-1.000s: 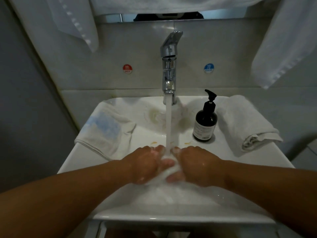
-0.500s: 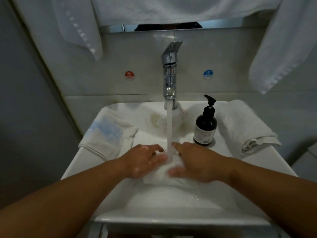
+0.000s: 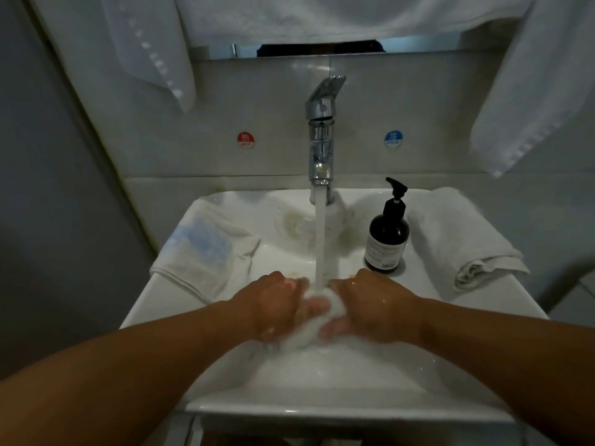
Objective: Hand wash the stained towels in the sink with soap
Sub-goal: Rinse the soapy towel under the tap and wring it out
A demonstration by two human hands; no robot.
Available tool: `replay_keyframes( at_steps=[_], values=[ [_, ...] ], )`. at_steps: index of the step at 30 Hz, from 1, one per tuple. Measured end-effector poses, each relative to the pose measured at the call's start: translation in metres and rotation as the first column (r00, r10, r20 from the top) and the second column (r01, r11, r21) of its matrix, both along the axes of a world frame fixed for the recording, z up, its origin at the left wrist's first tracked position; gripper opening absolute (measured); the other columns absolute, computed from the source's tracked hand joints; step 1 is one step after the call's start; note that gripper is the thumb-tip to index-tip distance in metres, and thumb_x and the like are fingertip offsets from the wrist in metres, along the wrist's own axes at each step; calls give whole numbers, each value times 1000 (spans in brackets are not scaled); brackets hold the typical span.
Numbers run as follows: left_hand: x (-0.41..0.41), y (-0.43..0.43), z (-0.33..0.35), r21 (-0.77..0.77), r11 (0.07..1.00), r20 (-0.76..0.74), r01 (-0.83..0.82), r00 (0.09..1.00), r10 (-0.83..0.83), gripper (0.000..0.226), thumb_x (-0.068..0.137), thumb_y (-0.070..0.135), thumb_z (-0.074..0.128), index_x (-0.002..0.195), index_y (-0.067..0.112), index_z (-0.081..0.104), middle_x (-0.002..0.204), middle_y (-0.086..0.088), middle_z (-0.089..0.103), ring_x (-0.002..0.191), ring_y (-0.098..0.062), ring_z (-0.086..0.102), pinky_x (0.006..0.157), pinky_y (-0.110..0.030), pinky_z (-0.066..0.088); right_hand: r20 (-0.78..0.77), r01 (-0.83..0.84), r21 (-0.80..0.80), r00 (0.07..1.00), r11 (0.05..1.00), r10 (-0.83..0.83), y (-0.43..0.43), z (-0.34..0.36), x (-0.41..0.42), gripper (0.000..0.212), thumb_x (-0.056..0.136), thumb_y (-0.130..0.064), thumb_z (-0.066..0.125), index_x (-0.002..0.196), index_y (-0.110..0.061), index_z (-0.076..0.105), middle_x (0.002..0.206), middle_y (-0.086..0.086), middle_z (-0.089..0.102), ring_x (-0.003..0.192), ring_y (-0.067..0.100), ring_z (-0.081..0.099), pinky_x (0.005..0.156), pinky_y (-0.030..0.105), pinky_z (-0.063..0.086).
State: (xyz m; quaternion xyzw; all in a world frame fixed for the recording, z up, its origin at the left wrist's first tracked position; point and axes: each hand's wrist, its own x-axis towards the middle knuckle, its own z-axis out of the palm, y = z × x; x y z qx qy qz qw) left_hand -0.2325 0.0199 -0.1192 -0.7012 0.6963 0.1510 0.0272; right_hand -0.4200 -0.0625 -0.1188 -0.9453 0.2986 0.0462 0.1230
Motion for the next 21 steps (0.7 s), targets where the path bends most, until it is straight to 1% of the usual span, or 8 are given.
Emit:
replay_keyframes(
  at_steps=[3,5,7,9,13,16,18,21],
  values=[
    [2,2,11,35,999,-146,-28,989,32,57,89,79,38,82,26,59,90,-3,67,84,-21,61,76,-32,46,73,16,182,997,983,-29,-1,5,-4,68,59,-86,66,102,-34,65,92,-12,71,83,5,66,80,35,58],
    [7,4,16,42,999,-190,-36,981,43,59,87,79,45,81,23,65,87,-4,68,84,-22,62,78,-34,48,36,47,264,998,963,-58,0,12,-5,65,63,-83,70,104,-34,63,97,-14,68,86,5,64,83,33,56],
    [11,5,20,5,999,-156,-37,987,37,62,89,75,46,118,25,68,112,-6,69,104,-22,62,93,-32,48,-15,22,125,1000,992,-20,2,20,-7,70,70,-85,64,113,-30,61,108,-12,62,92,8,61,85,31,54],
    [9,12,23,19,1000,-119,13,993,-11,68,98,65,42,151,22,43,141,-8,57,128,-23,52,109,-31,39,-73,-42,10,996,999,43,8,27,-11,86,81,-80,58,145,-26,42,136,-2,50,116,16,55,100,33,48],
    [-8,31,11,174,984,-118,22,993,-1,98,87,83,35,161,29,1,164,-4,22,148,-27,28,121,-45,28,-218,-121,66,967,990,133,22,19,-16,113,82,-82,53,157,-35,-16,159,7,22,139,29,35,114,41,36],
    [-20,32,6,92,996,31,-3,1000,0,97,87,82,37,159,23,7,151,-12,37,134,-30,44,112,-42,39,-207,-114,-25,973,993,106,18,4,-9,116,76,-86,55,154,-41,-17,148,12,34,121,32,52,101,42,47],
    [-25,29,7,40,998,98,39,994,-42,79,97,66,44,153,15,23,136,-13,46,119,-30,54,101,-39,46,-214,-122,-123,972,985,93,14,0,-3,106,85,-66,66,156,-36,-6,134,13,46,105,30,60,88,41,54],
    [-23,24,3,-23,999,-4,-33,999,33,60,97,68,44,132,19,42,119,-7,58,101,-25,61,87,-35,49,-181,-81,-188,982,979,46,10,1,4,81,94,-49,64,154,-25,14,121,12,58,99,29,63,83,41,56]
  ],
)
